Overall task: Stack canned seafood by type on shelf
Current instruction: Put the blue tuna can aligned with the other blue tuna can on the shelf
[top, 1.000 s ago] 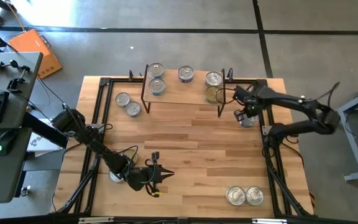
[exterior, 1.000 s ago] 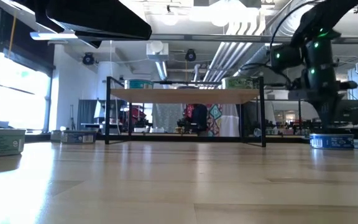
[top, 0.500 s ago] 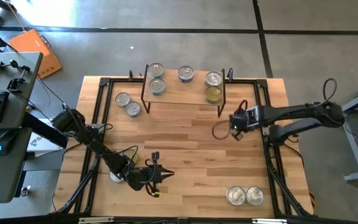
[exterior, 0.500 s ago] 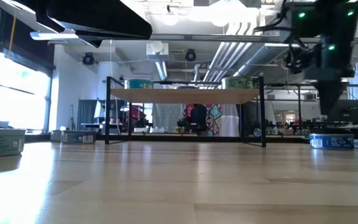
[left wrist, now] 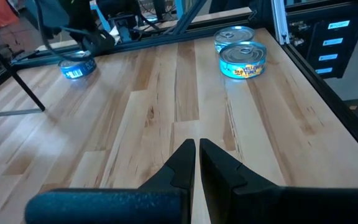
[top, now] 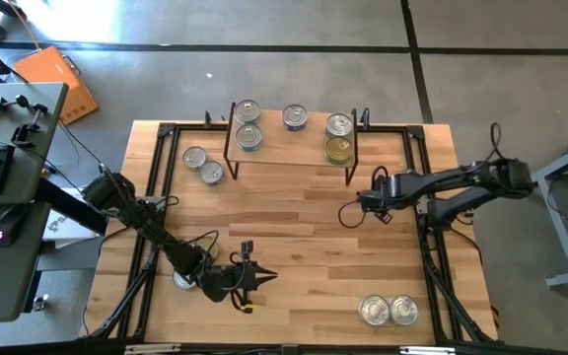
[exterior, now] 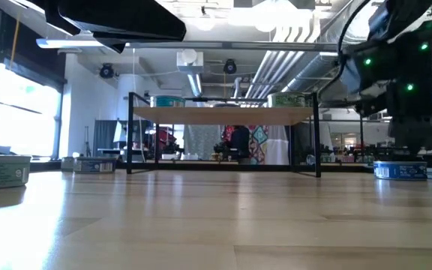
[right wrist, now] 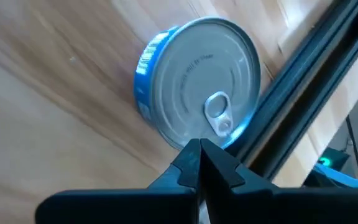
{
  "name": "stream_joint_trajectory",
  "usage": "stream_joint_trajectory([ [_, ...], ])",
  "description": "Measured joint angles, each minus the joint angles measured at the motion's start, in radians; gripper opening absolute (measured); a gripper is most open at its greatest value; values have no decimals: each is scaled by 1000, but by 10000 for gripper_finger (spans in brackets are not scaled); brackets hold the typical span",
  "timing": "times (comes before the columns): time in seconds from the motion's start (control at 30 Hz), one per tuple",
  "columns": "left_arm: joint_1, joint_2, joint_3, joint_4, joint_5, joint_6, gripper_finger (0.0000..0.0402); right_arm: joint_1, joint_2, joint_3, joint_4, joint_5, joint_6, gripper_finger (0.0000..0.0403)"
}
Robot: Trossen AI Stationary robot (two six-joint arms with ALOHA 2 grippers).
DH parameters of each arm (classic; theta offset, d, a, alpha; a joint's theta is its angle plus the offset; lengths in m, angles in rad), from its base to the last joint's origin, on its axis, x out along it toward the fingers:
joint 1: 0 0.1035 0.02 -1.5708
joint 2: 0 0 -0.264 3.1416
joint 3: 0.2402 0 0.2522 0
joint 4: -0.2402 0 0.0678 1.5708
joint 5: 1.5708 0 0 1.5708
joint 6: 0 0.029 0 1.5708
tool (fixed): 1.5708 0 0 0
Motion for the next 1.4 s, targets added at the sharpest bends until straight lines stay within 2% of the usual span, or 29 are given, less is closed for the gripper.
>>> stream_joint_trajectory([
  [0.27, 0, 0, 0, 5, 0, 0, 14, -46, 122, 5, 84, -2, -41, 0],
  [0.47, 0, 0, 0, 5, 0, 0, 14, -16, 162, 11, 95, -4, -67, 0],
  [0.57, 0, 0, 0, 5, 0, 0, 14, 18, 152, 40, 116, -47, -68, 0],
  [0.7, 0, 0, 0, 5, 0, -3, 14, 73, 142, 95, 156, -159, -76, 0],
  [0.8, 0, 0, 0, 11, 0, -3, 14, 125, 139, 125, 277, -263, -109, 0],
  [0.87, 0, 0, 0, 19, 0, -2, 14, 167, 144, 132, 428, -316, -118, 0],
  [1.07, -1, 0, 0, 30, 0, -2, 14, 298, 228, 129, 921, -339, -181, 0],
  [1.2, 0, 0, 0, 38, 0, -1, 14, 384, 274, 129, 1220, -287, -301, 0],
  [1.3, 0, 0, 0, 43, 0, 0, 14, 462, 270, 129, 1345, -141, -357, 0],
  [1.4, 4, 0, 0, 44, 0, -1, 14, 547, 260, 129, 1371, 32, -371, 0],
])
